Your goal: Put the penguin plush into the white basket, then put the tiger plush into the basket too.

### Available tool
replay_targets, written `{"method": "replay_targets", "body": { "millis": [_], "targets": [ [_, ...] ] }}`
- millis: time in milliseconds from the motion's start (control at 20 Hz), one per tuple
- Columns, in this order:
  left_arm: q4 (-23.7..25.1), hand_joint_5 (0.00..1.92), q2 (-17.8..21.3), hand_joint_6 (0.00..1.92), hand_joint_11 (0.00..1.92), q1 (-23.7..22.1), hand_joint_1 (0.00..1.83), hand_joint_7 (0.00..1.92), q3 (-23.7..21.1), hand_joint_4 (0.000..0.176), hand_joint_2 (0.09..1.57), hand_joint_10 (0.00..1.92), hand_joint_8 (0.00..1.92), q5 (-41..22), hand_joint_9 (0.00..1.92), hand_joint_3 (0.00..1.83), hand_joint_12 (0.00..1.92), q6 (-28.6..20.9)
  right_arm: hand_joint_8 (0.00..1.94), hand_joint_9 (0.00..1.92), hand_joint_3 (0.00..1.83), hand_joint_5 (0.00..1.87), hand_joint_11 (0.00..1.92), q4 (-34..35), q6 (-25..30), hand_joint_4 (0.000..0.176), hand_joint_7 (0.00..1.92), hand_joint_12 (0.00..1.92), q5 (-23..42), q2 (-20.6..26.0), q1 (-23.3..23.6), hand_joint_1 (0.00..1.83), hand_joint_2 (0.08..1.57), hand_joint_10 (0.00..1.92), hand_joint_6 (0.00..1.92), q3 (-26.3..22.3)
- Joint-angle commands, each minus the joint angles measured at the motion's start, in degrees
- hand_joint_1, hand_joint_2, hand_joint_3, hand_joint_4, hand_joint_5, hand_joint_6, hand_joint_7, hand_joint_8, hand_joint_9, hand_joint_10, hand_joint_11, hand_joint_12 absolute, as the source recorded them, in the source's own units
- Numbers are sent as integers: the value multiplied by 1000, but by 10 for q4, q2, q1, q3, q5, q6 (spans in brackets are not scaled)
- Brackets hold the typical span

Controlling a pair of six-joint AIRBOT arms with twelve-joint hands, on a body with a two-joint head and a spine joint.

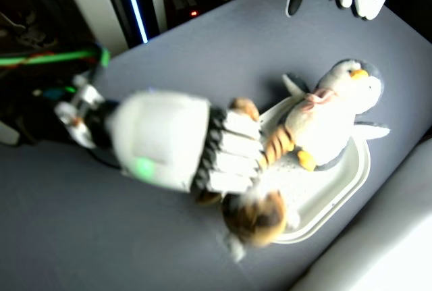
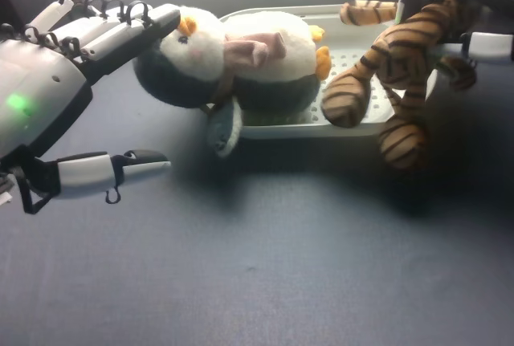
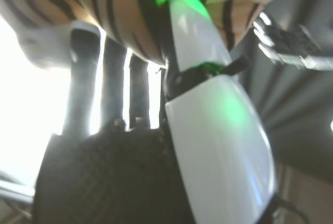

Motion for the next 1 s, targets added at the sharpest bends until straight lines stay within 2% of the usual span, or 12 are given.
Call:
{"method": "replay_targets", "body": {
  "millis": [0, 50, 100, 150, 300, 350, 550, 650, 750, 850, 900, 950],
  "targets": [
    [6, 200, 0, 2, 0, -8, 825, 287, 2, 109, 940, 0, 1, -67, 315, 0, 1063, -1, 177, 344, 0, 609, 24, 10, 12, 98, 451, 852, 53, 0, 8, 1219, 1116, 176, 129, 4],
    [7, 190, -1, 0, 0, -8, 804, 275, 2, 106, 944, 0, 0, -66, 312, 1, 1065, -2, 35, 180, 0, 347, 4, 5, 22, 154, 261, 475, 53, 0, 8, 1112, 1114, 41, 25, 4],
    [7, 190, 0, 0, 0, -8, 826, 263, 2, 105, 949, 0, 0, -67, 305, 3, 1068, -2, 10, 38, 1, 175, 0, 2, 33, 172, 119, 94, 57, 0, 8, 1029, 1115, 7, 4, 2],
    [6, 180, 0, 0, 0, -5, 812, 257, 2, 115, 957, 0, 0, -68, 298, 3, 1044, -4, 1, 7, 5, 101, 0, 2, 39, 175, 43, 18, 65, 0, 8, 983, 1124, 1, 0, -2],
    [0, 183, 3, 0, 0, 1, 813, 255, 0, 110, 954, 3, 0, -78, 304, 1, 1060, -6, 0, 0, 6, 18, 0, 4, 55, 176, 1, 0, 113, 10, -7, 919, 1133, 0, 0, -27],
    [-4, 102, 5, 0, 0, 4, 909, 138, -1, 108, 1009, 0, 0, -84, 234, 9, 898, -7, 0, 0, 9, 0, 0, 9, 59, 176, 0, 0, 135, 20, -21, 870, 1145, 0, 0, -41],
    [-12, 74, 12, 0, 0, 32, 963, 109, -9, 108, 1040, 0, 1, -119, 221, 4, 782, -25, 0, 0, 7, 0, 0, 77, 60, 176, 0, 0, 287, 66, -120, 631, 1157, 0, 0, -110],
    [-17, 94, 16, 3, 0, 47, 897, 148, -14, 114, 1025, 5, 6, -147, 239, 0, 801, -35, 3, 3, 15, 12, 0, 115, 60, 176, 9, 0, 365, 82, -168, 837, 1200, 1, 4, -141],
    [-21, 57, 20, 0, 0, 63, 780, 192, -22, 86, 1032, 3, 4, -182, 250, 1, 878, -43, 15, 126, 0, 78, 80, 145, 60, 176, 133, 21, 438, 94, -209, 750, 1160, 14, 8, -166],
    [-23, 76, 22, 6, 0, 79, 551, 191, -26, 61, 1036, 8, 0, -214, 270, 2, 1049, -57, 10, 220, 1, 93, 151, 162, 60, 151, 238, 35, 501, 97, -239, 753, 1171, 13, 1, -183],
    [-23, 72, 21, 2, 0, 85, 545, 213, -27, 31, 1045, 17, 4, -229, 309, 2, 1223, -69, 5, 311, 1, 92, 221, 163, 60, 140, 280, 39, 524, 96, -247, 705, 1172, 13, 0, -190],
    [-23, 14, 21, 0, 12, 88, 430, 198, -27, 61, 1083, 11, 1, -238, 320, 8, 1084, -75, 7, 411, 5, 104, 286, 160, 59, 115, 350, 51, 538, 96, -250, 710, 1215, 16, 1, -195]
  ]
}}
